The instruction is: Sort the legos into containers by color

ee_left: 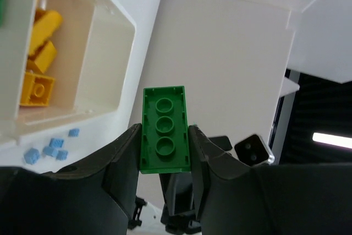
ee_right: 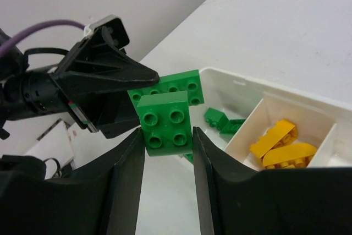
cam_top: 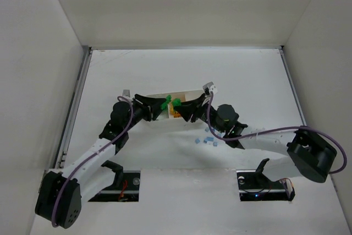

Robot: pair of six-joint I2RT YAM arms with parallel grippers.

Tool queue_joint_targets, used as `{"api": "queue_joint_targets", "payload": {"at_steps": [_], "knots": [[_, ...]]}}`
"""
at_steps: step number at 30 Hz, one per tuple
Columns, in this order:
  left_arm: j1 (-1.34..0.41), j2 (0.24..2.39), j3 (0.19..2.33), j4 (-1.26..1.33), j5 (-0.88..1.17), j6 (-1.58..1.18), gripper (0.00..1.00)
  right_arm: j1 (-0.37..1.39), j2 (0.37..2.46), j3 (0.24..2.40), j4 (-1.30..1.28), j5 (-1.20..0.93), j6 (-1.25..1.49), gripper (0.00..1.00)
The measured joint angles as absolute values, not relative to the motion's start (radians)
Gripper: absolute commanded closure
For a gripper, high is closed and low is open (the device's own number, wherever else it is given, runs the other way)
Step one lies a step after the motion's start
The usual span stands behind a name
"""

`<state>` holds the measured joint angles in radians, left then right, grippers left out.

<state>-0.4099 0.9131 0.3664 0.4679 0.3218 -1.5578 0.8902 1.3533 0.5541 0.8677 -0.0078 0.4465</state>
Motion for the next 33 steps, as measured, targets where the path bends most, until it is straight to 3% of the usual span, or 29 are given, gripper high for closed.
{"api": "queue_joint_targets", "payload": {"at_steps": [9, 17, 21, 26, 30, 33], "knots": [[-0.332, 0.864, 0.366, 0.415, 0.292, -1.514, 0.91, 0.869, 1.326, 0.545, 0.89, -0.007, 0.464, 0.65], [-0.238, 0.703, 0.398, 0.234, 0.245, -1.363, 0.91, 0.88, 1.49, 0.649, 0.881, 0.008, 0.466, 0.64], [-0.228, 0.656, 0.442, 0.162, 0.208, -1.282, 0.9, 0.901, 1.586, 0.733, 0.868, 0.022, 0.469, 0.57], [-0.239, 0.661, 0.452, 0.121, 0.183, -1.223, 0.9, 0.918, 1.662, 0.814, 0.826, 0.036, 0.477, 0.39], [-0.25, 0.69, 0.452, 0.1, 0.173, -1.193, 0.9, 0.918, 1.656, 0.817, 0.81, 0.064, 0.474, 0.4], [-0.269, 0.718, 0.452, 0.097, 0.158, -1.166, 0.89, 0.918, 1.608, 0.782, 0.804, 0.083, 0.469, 0.52]]}}
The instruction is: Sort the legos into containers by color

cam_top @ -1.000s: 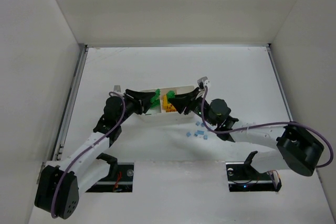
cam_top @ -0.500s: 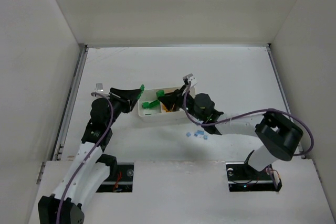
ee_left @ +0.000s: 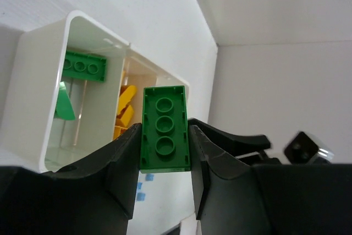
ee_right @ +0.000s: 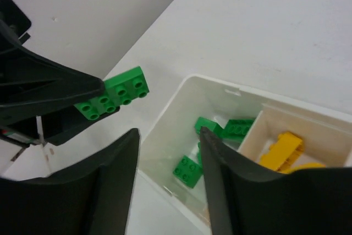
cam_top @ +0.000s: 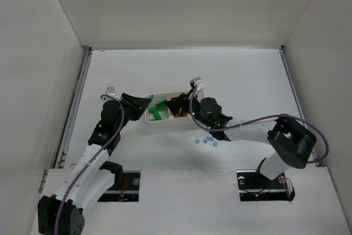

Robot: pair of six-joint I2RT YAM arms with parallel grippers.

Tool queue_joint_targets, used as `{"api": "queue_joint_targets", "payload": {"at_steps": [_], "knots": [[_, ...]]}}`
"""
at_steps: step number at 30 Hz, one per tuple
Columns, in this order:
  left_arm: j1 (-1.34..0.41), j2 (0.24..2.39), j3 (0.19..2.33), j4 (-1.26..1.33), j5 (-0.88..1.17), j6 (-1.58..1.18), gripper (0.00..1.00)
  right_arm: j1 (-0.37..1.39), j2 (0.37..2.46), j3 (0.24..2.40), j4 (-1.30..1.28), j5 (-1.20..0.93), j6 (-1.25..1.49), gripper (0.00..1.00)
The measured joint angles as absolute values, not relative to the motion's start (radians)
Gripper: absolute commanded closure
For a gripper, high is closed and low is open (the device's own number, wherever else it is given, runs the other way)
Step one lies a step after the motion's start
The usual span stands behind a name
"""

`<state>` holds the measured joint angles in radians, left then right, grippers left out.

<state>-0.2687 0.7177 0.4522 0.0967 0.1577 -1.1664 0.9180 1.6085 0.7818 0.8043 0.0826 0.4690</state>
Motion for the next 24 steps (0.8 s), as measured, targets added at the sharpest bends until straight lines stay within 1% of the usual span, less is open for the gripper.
{"api": "queue_joint_targets", "payload": {"at_steps": [2, 4, 8, 12, 15, 18, 22, 24], "knots": [[-0.298, 0.753, 0.455, 0.095, 0.144, -1.139, 0.88, 0.918, 1.544, 0.731, 0.797, 0.102, 0.466, 0.63], [-0.34, 0.802, 0.466, 0.082, 0.125, -1.103, 0.88, 0.918, 1.468, 0.67, 0.789, 0.131, 0.467, 0.7], [-0.455, 0.923, 0.522, 0.029, 0.044, -1.016, 0.82, 0.918, 1.294, 0.557, 0.702, 0.228, 0.477, 0.73], [-0.562, 1.003, 0.593, -0.023, -0.084, -0.925, 0.75, 0.917, 1.117, 0.488, 0.505, 0.36, 0.514, 0.73], [-0.621, 1.039, 0.639, -0.047, -0.185, -0.862, 0.61, 0.915, 1.01, 0.463, 0.311, 0.456, 0.578, 0.71], [-0.653, 1.069, 0.673, -0.06, -0.265, -0.812, 0.53, 0.911, 0.968, 0.448, 0.133, 0.522, 0.656, 0.66], [-0.676, 1.078, 0.686, -0.075, -0.325, -0.767, 0.48, 0.913, 0.988, 0.43, -0.049, 0.566, 0.746, 0.61], [-0.69, 1.076, 0.69, -0.08, -0.349, -0.746, 0.5, 0.922, 1.023, 0.429, -0.097, 0.576, 0.77, 0.6]]}}
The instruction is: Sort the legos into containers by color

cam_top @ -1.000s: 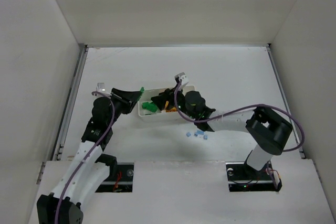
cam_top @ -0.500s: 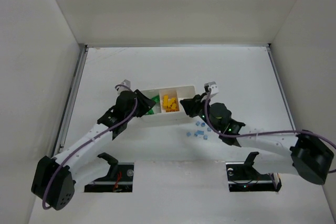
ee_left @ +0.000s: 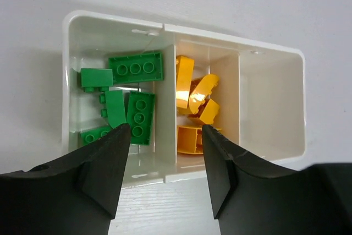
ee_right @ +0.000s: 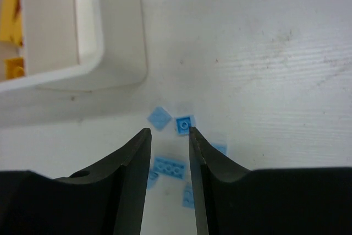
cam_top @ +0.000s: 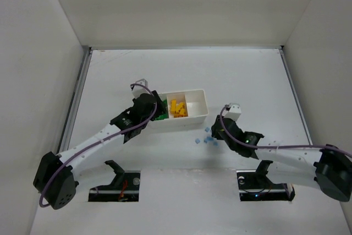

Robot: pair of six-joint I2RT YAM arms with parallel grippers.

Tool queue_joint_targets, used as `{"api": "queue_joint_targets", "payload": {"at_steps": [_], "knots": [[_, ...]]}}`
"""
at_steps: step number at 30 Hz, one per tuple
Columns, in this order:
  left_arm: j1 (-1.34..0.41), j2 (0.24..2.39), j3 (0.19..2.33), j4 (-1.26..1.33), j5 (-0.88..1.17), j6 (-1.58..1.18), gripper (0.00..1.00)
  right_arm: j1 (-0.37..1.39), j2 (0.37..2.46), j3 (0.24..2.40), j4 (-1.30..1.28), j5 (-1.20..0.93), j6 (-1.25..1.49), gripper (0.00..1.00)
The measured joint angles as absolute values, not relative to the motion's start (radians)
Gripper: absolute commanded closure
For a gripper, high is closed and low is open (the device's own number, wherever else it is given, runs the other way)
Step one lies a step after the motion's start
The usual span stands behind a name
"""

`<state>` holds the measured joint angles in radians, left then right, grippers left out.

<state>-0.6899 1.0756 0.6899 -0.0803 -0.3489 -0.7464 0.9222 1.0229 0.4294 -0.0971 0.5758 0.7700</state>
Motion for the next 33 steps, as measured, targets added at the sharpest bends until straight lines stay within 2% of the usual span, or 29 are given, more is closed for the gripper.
{"api": "queue_joint_targets", "payload": {"at_steps": [5, 14, 24, 31, 33], "knots": [[-0.773, 1.048, 0.695, -0.098, -0.368, -0.71, 0.54, 0.937, 1.143, 0.441, -0.128, 0.573, 0.777, 0.61], [-1.026, 1.016, 0.645, -0.055, -0.362, -0.689, 0.52, 0.937, 1.245, 0.493, -0.102, 0.517, 0.763, 0.58], [-1.08, 1.02, 0.546, 0.045, -0.331, -0.688, 0.51, 0.923, 1.337, 0.515, -0.052, 0.466, 0.759, 0.55], [-1.09, 1.058, 0.525, 0.101, -0.311, -0.688, 0.51, 0.904, 1.396, 0.557, -0.036, 0.469, 0.744, 0.6], [-1.093, 1.065, 0.517, 0.11, -0.308, -0.688, 0.51, 0.904, 1.407, 0.565, -0.036, 0.476, 0.738, 0.65]]}}
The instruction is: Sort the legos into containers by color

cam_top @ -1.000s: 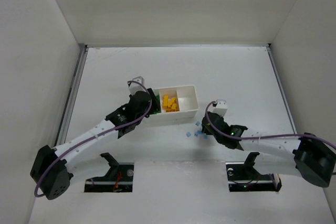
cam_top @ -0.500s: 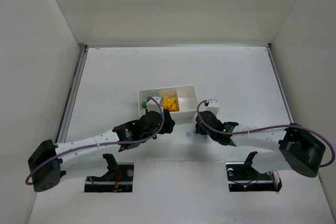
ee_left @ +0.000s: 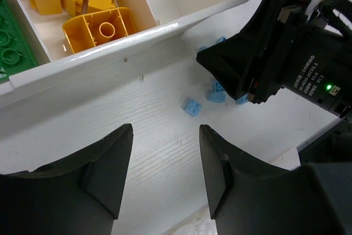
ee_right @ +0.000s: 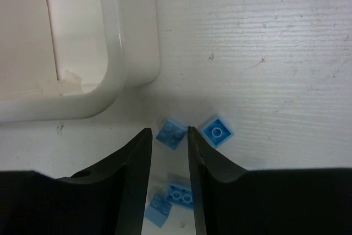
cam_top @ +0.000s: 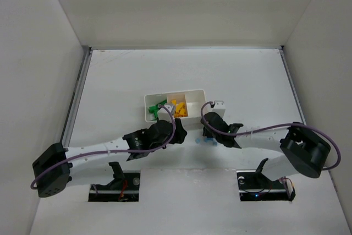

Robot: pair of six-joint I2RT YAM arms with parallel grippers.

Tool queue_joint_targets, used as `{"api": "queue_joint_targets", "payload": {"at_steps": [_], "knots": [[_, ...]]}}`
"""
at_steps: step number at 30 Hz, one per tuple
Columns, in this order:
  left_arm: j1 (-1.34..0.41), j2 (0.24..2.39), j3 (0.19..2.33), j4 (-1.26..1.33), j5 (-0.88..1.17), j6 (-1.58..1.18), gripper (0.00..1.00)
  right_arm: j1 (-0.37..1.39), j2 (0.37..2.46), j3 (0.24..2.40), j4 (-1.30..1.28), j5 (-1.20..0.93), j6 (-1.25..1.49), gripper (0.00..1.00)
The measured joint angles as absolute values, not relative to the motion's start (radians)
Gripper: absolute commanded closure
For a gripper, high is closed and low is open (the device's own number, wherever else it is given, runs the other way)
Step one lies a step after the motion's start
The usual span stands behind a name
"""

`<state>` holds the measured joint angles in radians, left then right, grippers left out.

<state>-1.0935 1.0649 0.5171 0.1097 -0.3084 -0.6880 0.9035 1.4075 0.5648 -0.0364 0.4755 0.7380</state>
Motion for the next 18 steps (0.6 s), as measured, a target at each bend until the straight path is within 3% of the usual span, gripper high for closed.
{"api": "queue_joint_targets", "payload": {"at_steps": [5, 18], "knots": [[-1.094, 1.072, 0.507, 0.118, -0.306, -0.685, 0.51, 0.906, 1.423, 0.575, -0.037, 0.5, 0.732, 0.77], [-1.131, 1.171, 0.497, 0.146, -0.306, -0.643, 0.46, 0.987, 1.122, 0.662, -0.112, 0.527, 0.637, 0.76]]}}
